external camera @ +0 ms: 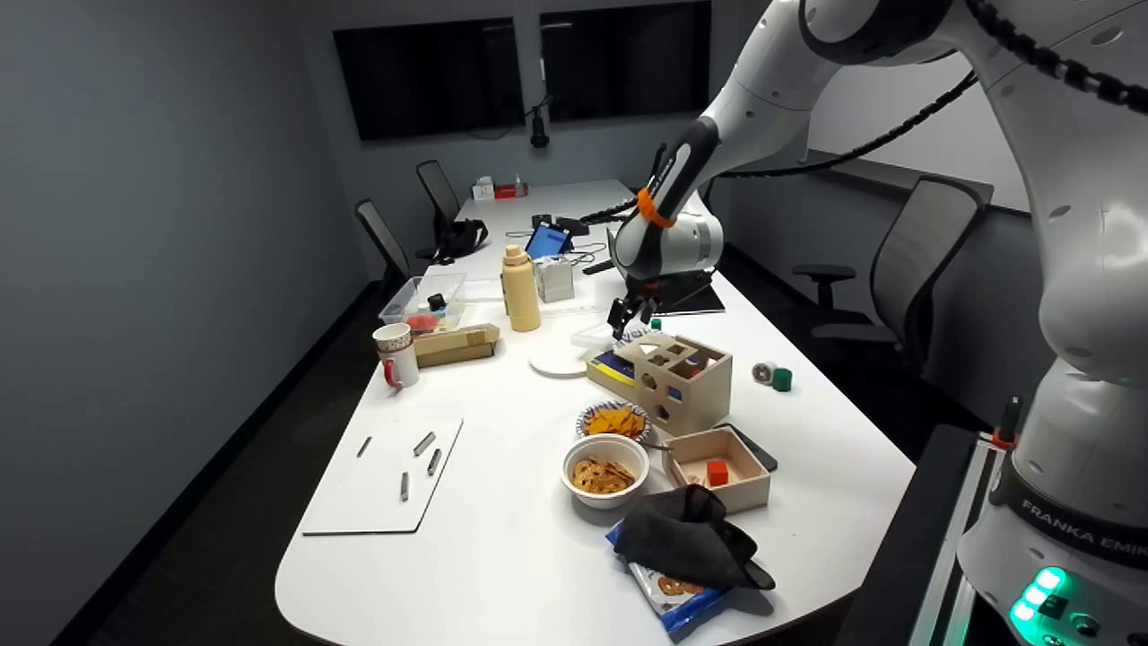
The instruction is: Close the lid of the shape sorter
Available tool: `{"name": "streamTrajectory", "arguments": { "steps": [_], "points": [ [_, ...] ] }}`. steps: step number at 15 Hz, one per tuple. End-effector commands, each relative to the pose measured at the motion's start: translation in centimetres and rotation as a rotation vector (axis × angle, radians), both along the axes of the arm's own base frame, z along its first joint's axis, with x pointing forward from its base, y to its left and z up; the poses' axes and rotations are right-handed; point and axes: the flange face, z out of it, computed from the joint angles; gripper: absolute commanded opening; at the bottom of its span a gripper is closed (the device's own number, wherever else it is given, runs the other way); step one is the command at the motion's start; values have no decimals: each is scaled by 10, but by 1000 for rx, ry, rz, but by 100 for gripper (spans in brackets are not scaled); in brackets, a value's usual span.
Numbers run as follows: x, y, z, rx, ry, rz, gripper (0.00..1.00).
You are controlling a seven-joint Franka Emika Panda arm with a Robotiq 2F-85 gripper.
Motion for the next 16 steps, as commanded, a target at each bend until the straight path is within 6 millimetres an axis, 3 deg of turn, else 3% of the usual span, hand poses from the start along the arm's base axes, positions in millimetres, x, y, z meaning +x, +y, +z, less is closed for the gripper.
{"name": "streamTrajectory", "arguments": {
  "steps": [1,16],
  "points": [
    [16,-9,-7,5,-22,-16,100],
    [36,-26,-43,49,26,-44,100]
  ]
}}
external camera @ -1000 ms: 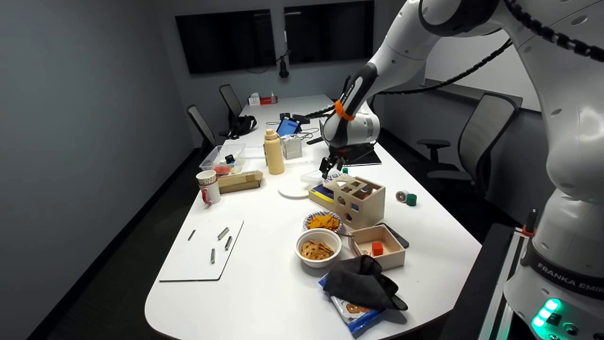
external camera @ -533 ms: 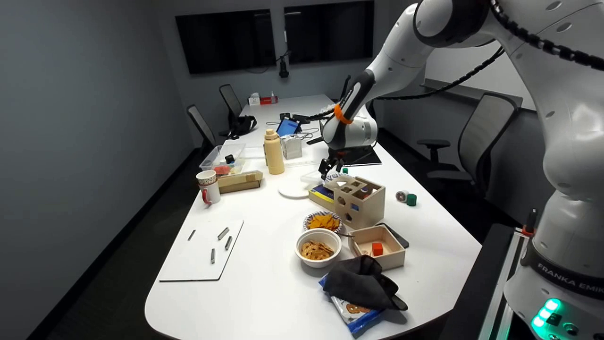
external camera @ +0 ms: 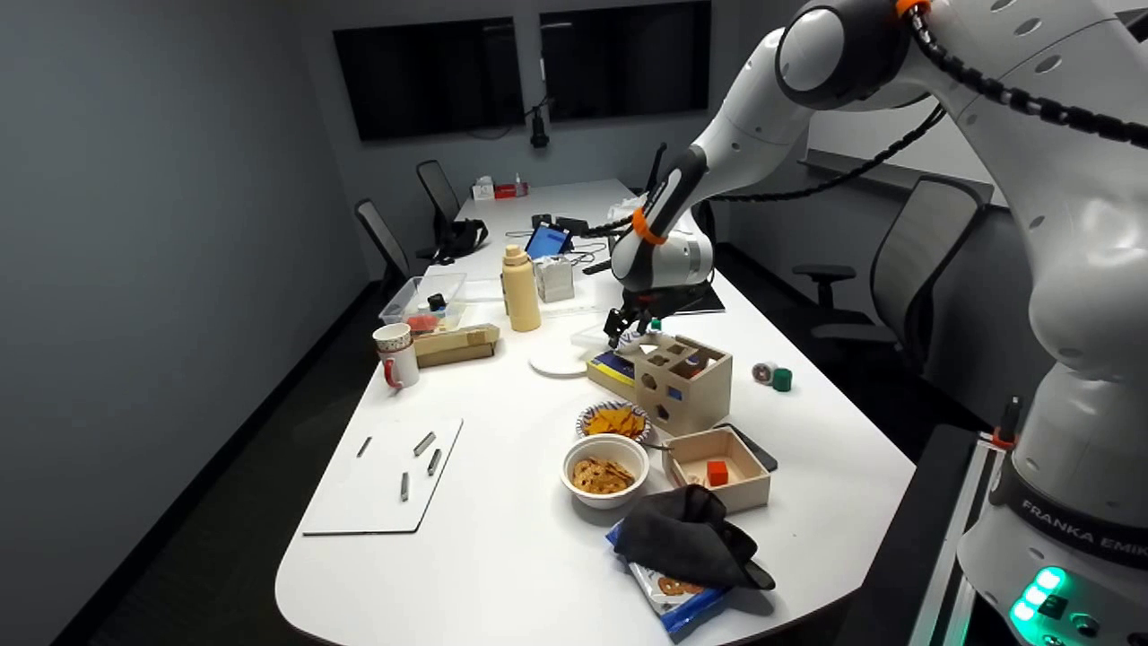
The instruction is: Close the lid of the shape sorter
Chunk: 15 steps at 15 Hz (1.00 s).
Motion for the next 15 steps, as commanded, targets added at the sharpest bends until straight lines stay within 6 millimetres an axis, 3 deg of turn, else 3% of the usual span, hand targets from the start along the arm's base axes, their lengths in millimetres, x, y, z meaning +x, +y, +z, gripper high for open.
{"name": "streamTrajectory", "arguments": {
  "steps": [1,15],
  "points": [
    [8,-2,-4,9,32,-7,100],
    [7,2,-1,4,222,-2,100]
  ]
}}
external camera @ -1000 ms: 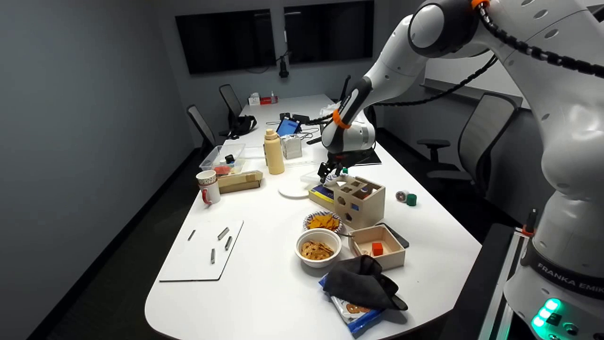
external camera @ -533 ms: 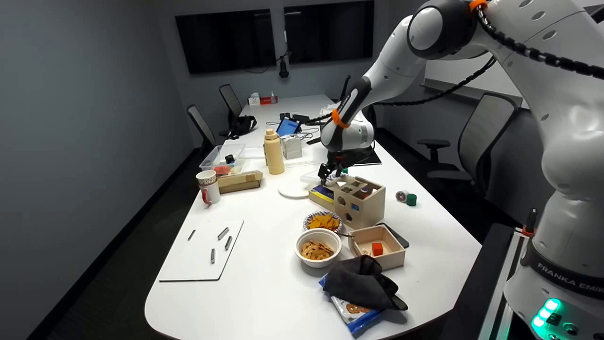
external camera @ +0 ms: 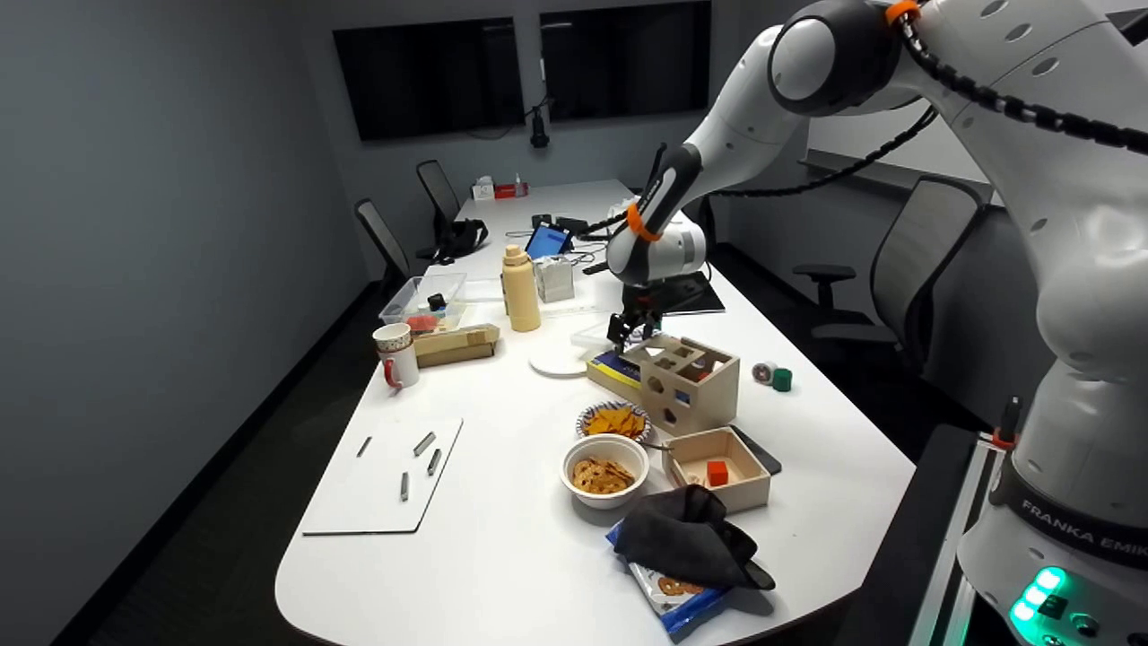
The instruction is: Close the lid of the shape sorter
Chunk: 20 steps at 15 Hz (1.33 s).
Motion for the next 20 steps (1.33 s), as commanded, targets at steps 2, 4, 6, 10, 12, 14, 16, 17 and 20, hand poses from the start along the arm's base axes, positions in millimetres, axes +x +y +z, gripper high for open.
{"name": "streamTrajectory", "arguments": {
  "steps": [2,4,6,10,12,14,16,17,20],
  "points": [
    [1,1,5,-12,74,-21,100],
    [1,1,7,-11,106,-27,100],
    [0,1,7,2,141,-27,100],
    [0,1,8,18,214,-29,100],
    [-2,0,8,23,248,-35,100],
    [-2,1,7,29,276,-37,100],
    [-4,2,7,29,300,-40,100],
    [-6,2,6,31,314,-41,100],
    [-8,3,5,29,341,-45,100]
  ]
}}
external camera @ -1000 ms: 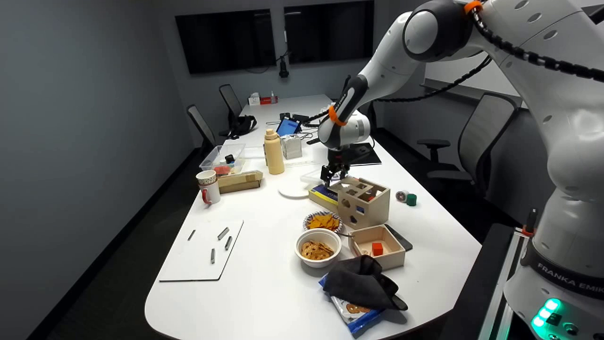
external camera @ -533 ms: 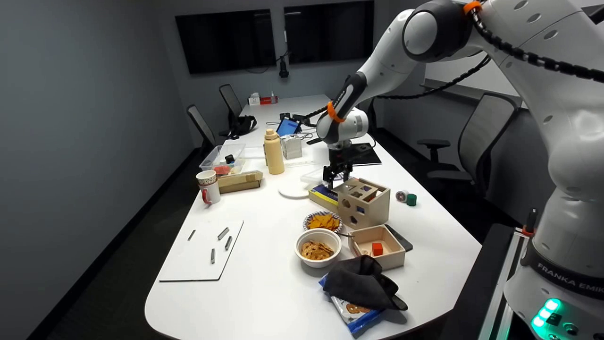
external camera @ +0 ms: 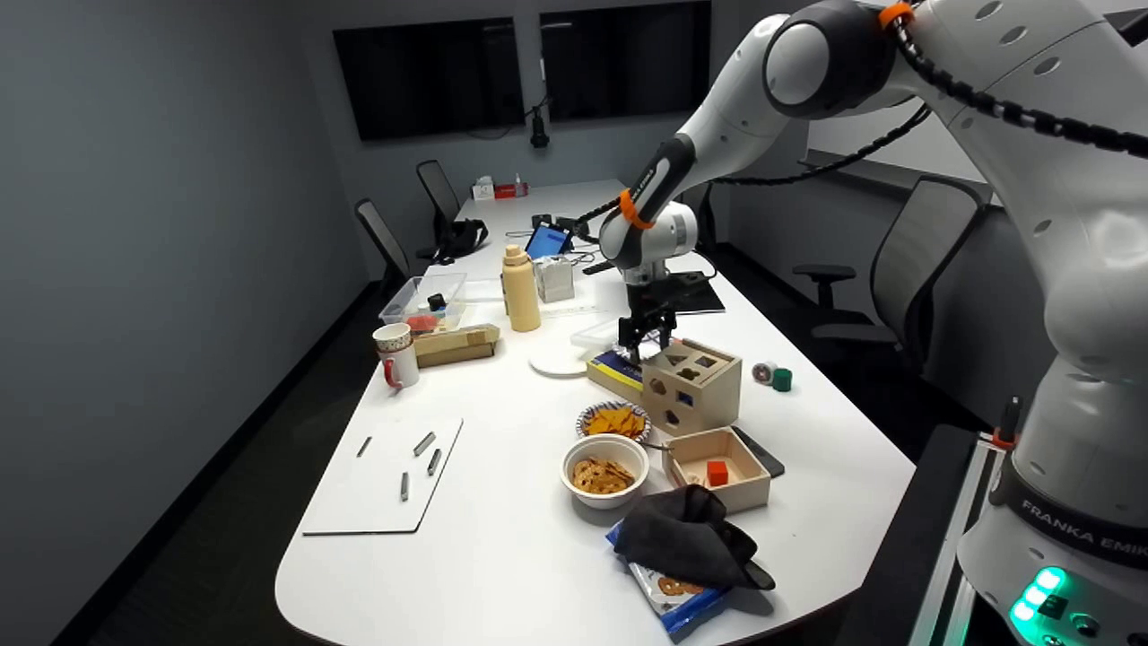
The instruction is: Close the lid of the shape sorter
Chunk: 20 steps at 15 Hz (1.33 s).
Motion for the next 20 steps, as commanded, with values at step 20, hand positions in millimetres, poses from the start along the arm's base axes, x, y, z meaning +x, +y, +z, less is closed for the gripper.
{"name": "streamTrajectory", "arguments": {
  "steps": [20],
  "points": [
    [2,12,42,-106,23,-15,100]
  ]
}}
